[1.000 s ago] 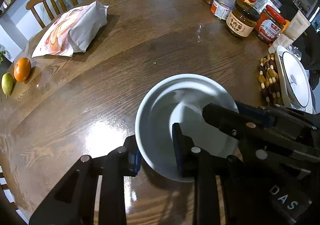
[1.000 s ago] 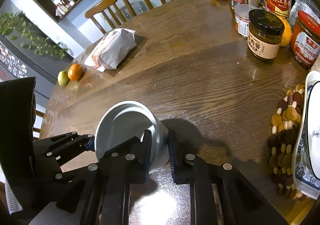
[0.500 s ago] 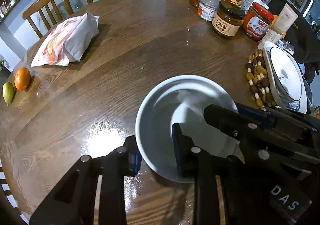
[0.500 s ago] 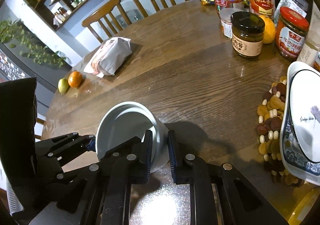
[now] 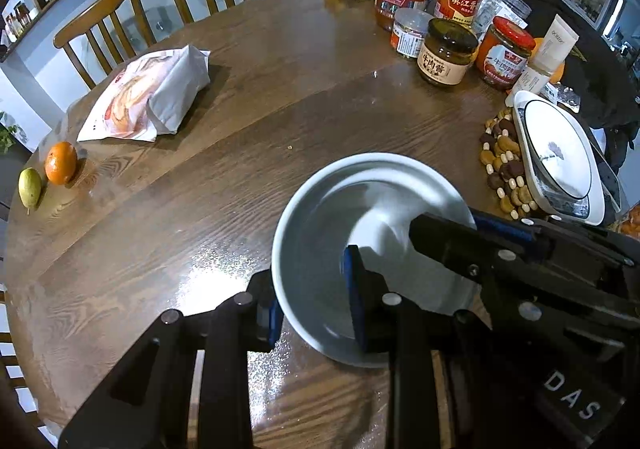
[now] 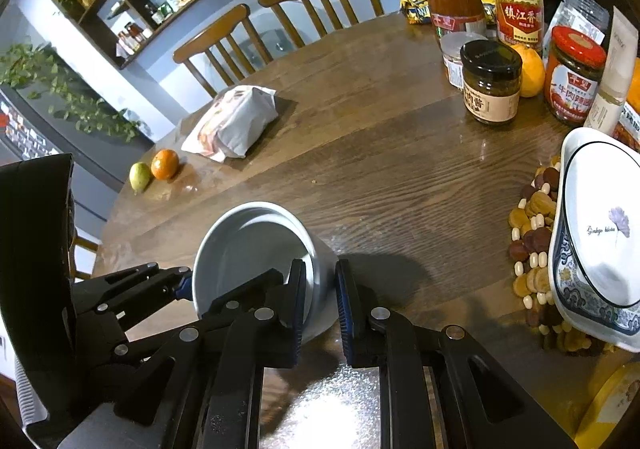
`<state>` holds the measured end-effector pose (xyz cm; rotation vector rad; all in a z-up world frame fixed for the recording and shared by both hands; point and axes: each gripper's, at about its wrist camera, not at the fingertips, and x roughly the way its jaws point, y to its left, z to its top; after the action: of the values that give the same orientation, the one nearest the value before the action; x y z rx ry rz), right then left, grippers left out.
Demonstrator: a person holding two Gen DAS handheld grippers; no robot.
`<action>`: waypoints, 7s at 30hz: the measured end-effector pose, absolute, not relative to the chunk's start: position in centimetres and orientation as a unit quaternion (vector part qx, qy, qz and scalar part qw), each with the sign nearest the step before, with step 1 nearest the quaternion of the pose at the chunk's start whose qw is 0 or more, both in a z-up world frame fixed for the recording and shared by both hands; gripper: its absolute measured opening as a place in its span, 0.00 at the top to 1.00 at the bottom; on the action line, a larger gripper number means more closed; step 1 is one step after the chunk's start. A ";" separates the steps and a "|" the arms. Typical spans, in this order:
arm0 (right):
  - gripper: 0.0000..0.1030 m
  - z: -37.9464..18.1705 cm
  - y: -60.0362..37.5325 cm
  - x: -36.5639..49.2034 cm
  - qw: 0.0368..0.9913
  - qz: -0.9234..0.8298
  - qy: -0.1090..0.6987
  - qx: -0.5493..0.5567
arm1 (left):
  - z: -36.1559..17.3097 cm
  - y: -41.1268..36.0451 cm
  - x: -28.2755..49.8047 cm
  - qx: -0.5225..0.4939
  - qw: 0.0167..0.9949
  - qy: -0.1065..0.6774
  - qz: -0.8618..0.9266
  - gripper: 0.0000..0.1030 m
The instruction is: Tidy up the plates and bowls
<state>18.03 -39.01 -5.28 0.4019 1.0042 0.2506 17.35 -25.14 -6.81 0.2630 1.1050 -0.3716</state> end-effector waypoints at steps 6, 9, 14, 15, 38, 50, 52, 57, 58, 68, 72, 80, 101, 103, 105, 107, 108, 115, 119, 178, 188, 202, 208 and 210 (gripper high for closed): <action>0.82 -4.4 -39.0 17.1 0.855 0.119 0.467 0.191 | -5.8 -25.1 16.5 0.127 0.833 0.508 -0.177 0.76; 0.82 -3.9 -39.0 16.5 0.858 0.120 0.462 0.191 | -5.3 -25.0 16.0 0.130 0.836 0.503 -0.178 0.76; 0.82 -3.1 -38.6 15.5 0.861 0.123 0.456 0.190 | -4.5 -24.5 15.0 0.130 0.841 0.495 -0.175 0.76; 0.82 -2.9 -38.5 15.3 0.862 0.124 0.454 0.190 | -4.3 -24.3 14.8 0.130 0.842 0.493 -0.174 0.76; 0.82 1.4 -36.2 10.6 0.881 0.140 0.421 0.162 | -0.5 -22.1 10.0 0.115 0.865 0.461 -0.159 0.76; 0.82 2.7 -35.9 8.9 0.886 0.145 0.412 0.153 | 0.7 -21.7 8.0 0.107 0.872 0.451 -0.155 0.76; 0.82 3.0 -35.9 8.5 0.888 0.147 0.410 0.150 | 1.0 -21.6 7.6 0.105 0.875 0.448 -0.153 0.76; 0.82 3.4 -35.4 8.0 0.888 0.157 0.407 0.144 | 1.3 -21.2 6.8 0.097 0.879 0.445 -0.142 0.75; 0.82 3.4 -35.3 7.9 0.888 0.160 0.407 0.143 | 1.4 -21.0 6.6 0.095 0.880 0.445 -0.138 0.75; 0.82 3.9 -32.9 7.1 0.883 0.195 0.409 0.122 | 1.8 -18.6 5.1 0.075 0.887 0.444 -0.104 0.75; 0.82 4.1 -31.6 6.6 0.881 0.210 0.409 0.114 | 2.0 -17.2 4.3 0.066 0.889 0.444 -0.088 0.75; 0.82 4.3 -28.7 5.7 0.872 0.243 0.413 0.097 | 2.0 -14.3 2.6 0.048 0.892 0.446 -0.053 0.75; 0.82 3.4 -21.1 3.4 0.843 0.309 0.436 0.060 | 1.0 -7.7 -1.0 0.008 0.885 0.465 0.012 0.75; 0.82 3.2 -20.7 3.4 0.841 0.311 0.439 0.060 | 0.7 -7.4 -1.1 0.007 0.883 0.468 0.014 0.75; 0.82 2.9 -20.3 3.3 0.839 0.312 0.443 0.059 | 0.4 -6.9 -1.2 0.004 0.881 0.473 0.016 0.75; 0.82 2.7 -19.9 3.4 0.836 0.313 0.447 0.057 | 0.1 -6.4 -1.3 0.002 0.879 0.476 0.018 0.75; 0.82 2.5 -19.6 3.4 0.835 0.314 0.449 0.057 | -0.1 -6.2 -1.3 0.001 0.878 0.478 0.019 0.75; 0.82 1.5 -18.3 4.0 0.824 0.319 0.465 0.052 | -1.0 -4.9 -0.9 -0.009 0.870 0.492 0.023 0.75; 0.82 0.8 -17.9 4.5 0.819 0.317 0.475 0.051 | -1.7 -4.8 -0.4 -0.010 0.864 0.502 0.021 0.75; 0.82 -4.3 -16.5 10.5 0.813 0.250 0.523 0.060 | -6.8 -4.9 6.9 0.018 0.838 0.546 -0.021 0.74; 0.82 -4.4 -16.5 12.2 0.815 0.243 0.522 0.065 | -6.7 -4.8 8.5 0.025 0.837 0.546 -0.028 0.74; 0.82 -4.4 -16.5 13.0 0.817 0.240 0.521 0.063 | -6.7 -4.8 9.4 0.032 0.837 0.545 -0.034 0.74; 0.82 -4.3 -16.4 13.0 0.818 0.240 0.520 0.059 | -6.7 -4.8 9.4 0.030 0.837 0.545 -0.035 0.74; 0.82 -4.2 -16.4 13.1 0.818 0.240 0.520 0.058 | -6.7 -4.7 9.4 0.029 0.837 0.545 -0.035 0.74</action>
<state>13.05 -16.37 -4.23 0.1238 1.1087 0.5105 9.41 -4.73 -6.67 0.0612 1.1535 -0.0746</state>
